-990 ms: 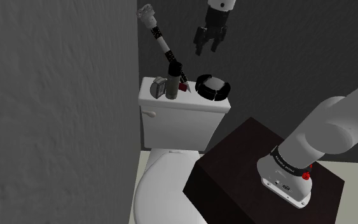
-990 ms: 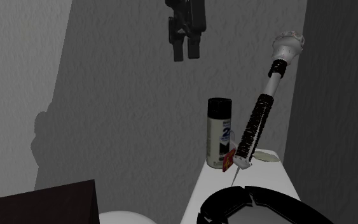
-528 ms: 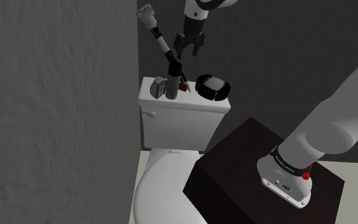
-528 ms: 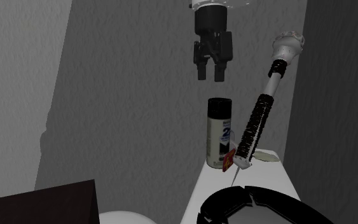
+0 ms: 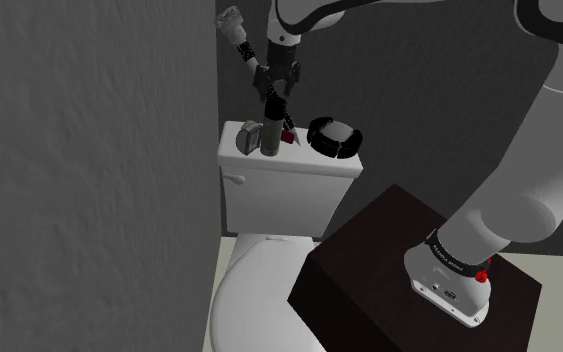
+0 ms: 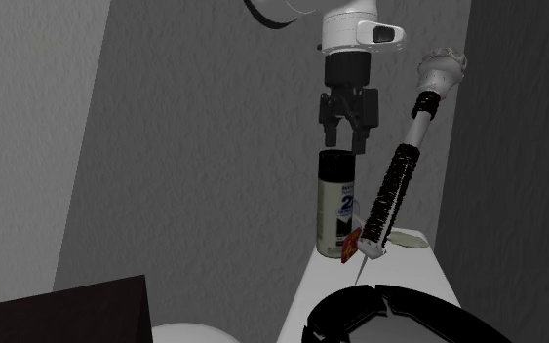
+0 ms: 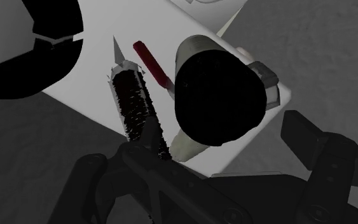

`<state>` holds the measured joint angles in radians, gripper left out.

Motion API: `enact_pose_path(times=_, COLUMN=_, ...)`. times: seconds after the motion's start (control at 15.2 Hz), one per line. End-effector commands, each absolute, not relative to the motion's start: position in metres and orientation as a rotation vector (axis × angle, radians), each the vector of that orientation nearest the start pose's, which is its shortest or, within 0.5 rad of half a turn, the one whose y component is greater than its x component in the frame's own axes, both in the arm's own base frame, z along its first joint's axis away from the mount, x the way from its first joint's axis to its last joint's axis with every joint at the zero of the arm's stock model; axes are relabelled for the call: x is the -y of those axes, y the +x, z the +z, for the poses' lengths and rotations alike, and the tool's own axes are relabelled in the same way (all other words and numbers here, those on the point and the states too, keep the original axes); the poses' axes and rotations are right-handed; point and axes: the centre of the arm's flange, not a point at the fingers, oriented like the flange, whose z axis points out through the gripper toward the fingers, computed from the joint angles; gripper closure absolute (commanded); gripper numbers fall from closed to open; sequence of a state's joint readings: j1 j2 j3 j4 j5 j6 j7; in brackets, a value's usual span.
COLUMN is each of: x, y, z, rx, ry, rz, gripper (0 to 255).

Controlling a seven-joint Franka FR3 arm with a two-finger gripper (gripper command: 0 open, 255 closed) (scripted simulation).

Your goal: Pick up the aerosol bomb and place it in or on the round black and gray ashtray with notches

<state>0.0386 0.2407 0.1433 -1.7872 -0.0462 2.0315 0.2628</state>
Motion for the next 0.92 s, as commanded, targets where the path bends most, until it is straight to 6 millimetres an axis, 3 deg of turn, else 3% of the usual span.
enact_pose_path(times=0.0, x=-0.106, y=0.617, z=0.409, rx=-0.102, ry=-3.146, rz=-0.013, gripper=0)
enact_pose_path(times=0.26, x=-0.106, y=0.617, z=0.39, rx=-0.102, ry=-3.145, rz=-0.013, gripper=0)
enact_pose_path(times=0.73, x=-0.106, y=0.617, z=0.39, rx=-0.102, ry=-3.146, rz=-0.013, gripper=0)
enact_pose_path(times=0.79, x=-0.106, y=0.617, z=0.39, rx=-0.102, ry=-3.146, rz=-0.013, gripper=255)
enact_pose_path(times=0.86, x=-0.106, y=0.617, z=0.39, rx=-0.102, ry=-3.146, rz=-0.013, gripper=255)
